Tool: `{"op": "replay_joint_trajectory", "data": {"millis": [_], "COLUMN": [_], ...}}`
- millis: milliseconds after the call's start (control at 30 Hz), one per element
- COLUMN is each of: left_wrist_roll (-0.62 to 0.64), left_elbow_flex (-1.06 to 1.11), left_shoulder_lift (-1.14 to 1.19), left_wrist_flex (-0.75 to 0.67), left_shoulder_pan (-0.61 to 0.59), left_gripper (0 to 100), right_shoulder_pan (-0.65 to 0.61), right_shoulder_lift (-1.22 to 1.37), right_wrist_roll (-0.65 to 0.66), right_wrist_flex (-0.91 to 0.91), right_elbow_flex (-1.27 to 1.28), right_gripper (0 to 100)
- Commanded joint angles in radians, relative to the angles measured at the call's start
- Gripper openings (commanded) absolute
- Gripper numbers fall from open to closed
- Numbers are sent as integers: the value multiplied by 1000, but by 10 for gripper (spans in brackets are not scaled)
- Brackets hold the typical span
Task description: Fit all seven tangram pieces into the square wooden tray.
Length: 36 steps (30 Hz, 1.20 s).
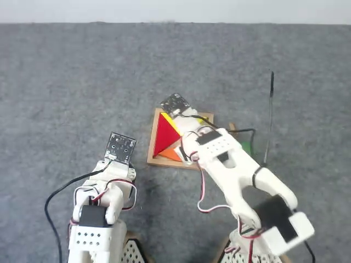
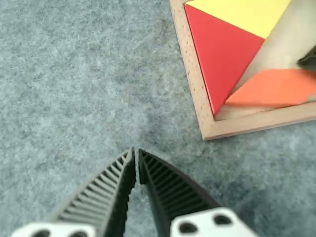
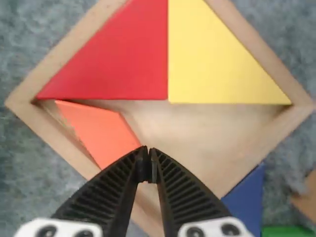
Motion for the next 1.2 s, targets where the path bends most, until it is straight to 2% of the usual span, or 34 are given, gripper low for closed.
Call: {"op": "replay_joint_trajectory", "data": {"millis": [0,300,467,600,700,833,1033,1167], "left_wrist_roll": [8,8,8,8,8,8,8,8], "left_elbow_flex": [-7,-7,-7,-7,-7,-7,-7,-7], "left_shoulder_lift": [-12,-12,-12,-12,-12,-12,-12,-12], "left_wrist_flex": [5,5,5,5,5,5,5,5], "left_shoulder_pan": [-3,-3,-3,-3,-3,-3,-3,-3], "left_gripper": [13,13,13,13,13,13,13,13], "right_shoulder_pan": [-44,-166,-143,-114,-58,88,289,358], "right_shoulder_lift": [22,19,8,-96,-226,-354,-384,-386], "right_wrist_roll": [15,71,71,66,63,43,21,14], "right_wrist_flex": [16,-25,-19,16,93,196,159,99], "right_elbow_flex": [-37,-31,-31,-28,-25,-11,124,193], "right_gripper": [7,7,7,7,9,9,20,99]}}
